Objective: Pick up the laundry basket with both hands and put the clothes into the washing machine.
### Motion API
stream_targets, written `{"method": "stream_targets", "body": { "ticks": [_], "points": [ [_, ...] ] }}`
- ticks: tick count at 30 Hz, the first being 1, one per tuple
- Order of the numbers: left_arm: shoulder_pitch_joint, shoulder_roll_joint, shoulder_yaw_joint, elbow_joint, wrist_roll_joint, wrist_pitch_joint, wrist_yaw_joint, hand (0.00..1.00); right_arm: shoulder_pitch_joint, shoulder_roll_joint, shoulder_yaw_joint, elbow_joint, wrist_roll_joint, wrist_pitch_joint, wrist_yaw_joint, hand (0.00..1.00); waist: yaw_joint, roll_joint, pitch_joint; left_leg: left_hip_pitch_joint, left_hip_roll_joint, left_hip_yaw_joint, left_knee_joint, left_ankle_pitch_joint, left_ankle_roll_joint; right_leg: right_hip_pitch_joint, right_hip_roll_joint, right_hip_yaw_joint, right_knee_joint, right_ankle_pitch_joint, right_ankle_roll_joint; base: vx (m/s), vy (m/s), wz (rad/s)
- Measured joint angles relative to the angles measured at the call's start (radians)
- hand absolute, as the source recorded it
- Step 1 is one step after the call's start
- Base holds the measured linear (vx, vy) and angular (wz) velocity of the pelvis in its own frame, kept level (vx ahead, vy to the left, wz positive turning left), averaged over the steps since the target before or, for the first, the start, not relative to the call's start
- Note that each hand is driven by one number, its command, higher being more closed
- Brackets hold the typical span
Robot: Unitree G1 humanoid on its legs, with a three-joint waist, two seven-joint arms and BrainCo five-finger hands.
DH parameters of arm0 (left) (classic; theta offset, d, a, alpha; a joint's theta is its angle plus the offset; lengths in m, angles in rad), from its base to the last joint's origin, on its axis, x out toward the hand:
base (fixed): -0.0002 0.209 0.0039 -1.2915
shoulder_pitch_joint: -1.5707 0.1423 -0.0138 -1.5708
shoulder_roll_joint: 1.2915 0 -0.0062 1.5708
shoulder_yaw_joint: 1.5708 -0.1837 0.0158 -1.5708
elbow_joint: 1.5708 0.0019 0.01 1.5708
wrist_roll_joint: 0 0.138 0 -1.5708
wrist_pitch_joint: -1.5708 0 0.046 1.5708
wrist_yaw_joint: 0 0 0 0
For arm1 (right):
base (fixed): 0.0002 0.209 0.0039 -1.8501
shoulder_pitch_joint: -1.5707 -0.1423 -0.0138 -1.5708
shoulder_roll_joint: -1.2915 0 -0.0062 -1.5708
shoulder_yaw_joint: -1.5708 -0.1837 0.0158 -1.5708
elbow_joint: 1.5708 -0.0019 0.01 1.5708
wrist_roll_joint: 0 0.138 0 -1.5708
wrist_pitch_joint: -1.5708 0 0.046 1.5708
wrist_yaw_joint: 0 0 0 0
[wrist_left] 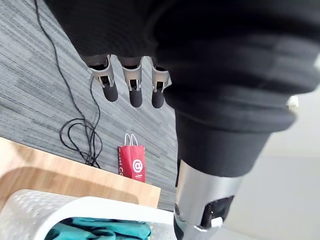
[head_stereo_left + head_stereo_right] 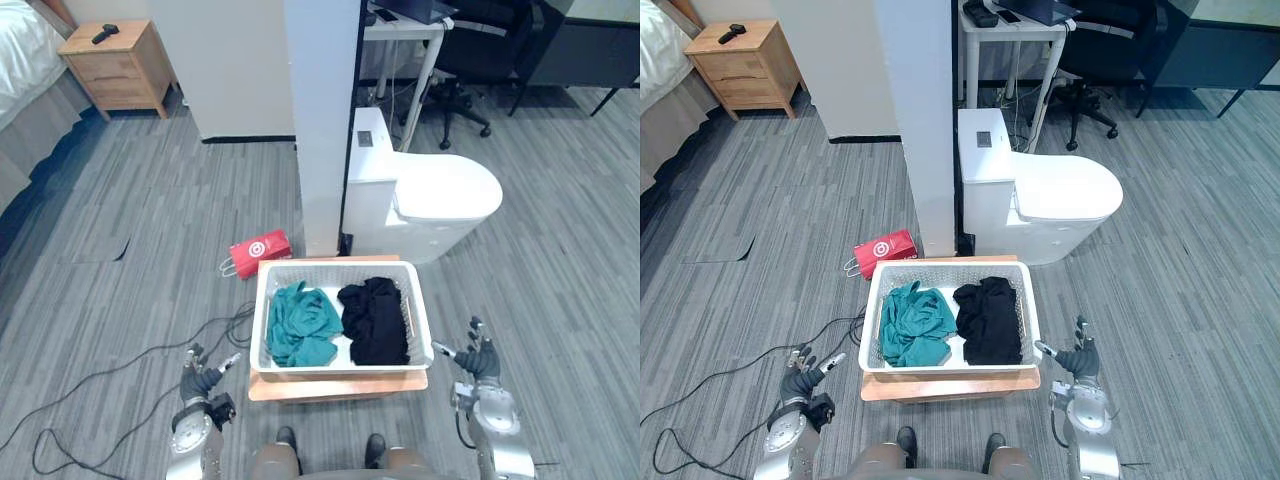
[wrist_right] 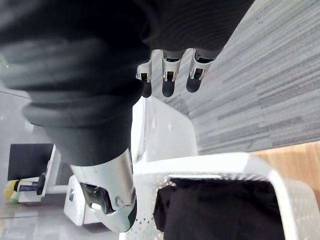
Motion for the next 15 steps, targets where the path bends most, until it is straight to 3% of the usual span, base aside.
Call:
{"method": "stream_targets", "body": {
  "ticks": [7, 10, 14, 15],
  "points": [
    [-0.19, 0.081, -0.117, 0.196, 0.088, 0.015, 0.039, 0.0, -0.201, -0.065, 0.046, 0.255, -0.007, 0.007, -0.012, 0.0, -0.004, 0.017, 0.011, -0.063, -0.002, 0.008, -0.067, 0.055, 0.005, -0.079, 0.015, 0.017, -0.052, 0.06, -0.005, -0.01, 0.0, -0.09],
    [-0.326, 0.093, -0.151, 0.316, 0.094, 0.018, 0.06, 0.0, -0.35, -0.086, 0.056, 0.347, -0.009, 0.02, -0.048, 0.0, -0.005, 0.033, 0.058, -0.112, -0.003, 0.029, -0.068, 0.077, 0.013, -0.141, 0.017, 0.049, -0.063, 0.1, -0.005, -0.13, 0.015, -0.3],
    [-0.489, 0.123, -0.193, 0.442, 0.095, 0.022, 0.087, 0.0, -0.55, -0.088, 0.065, 0.507, -0.01, 0.025, -0.098, 0.0, -0.029, 0.03, 0.14, -0.168, -0.009, 0.04, -0.066, 0.107, 0.023, -0.206, 0.012, 0.075, -0.062, 0.137, -0.002, -0.17, 0.018, -0.14],
    [-0.53, 0.136, -0.206, 0.478, 0.098, 0.024, 0.088, 1.0, -0.612, -0.099, 0.086, 0.568, -0.012, 0.034, -0.099, 1.0, -0.027, 0.025, 0.16, -0.183, -0.009, 0.052, -0.065, 0.114, 0.028, -0.227, 0.013, 0.089, -0.062, 0.15, -0.002, -0.16, 0.012, -0.23]
  ]
}}
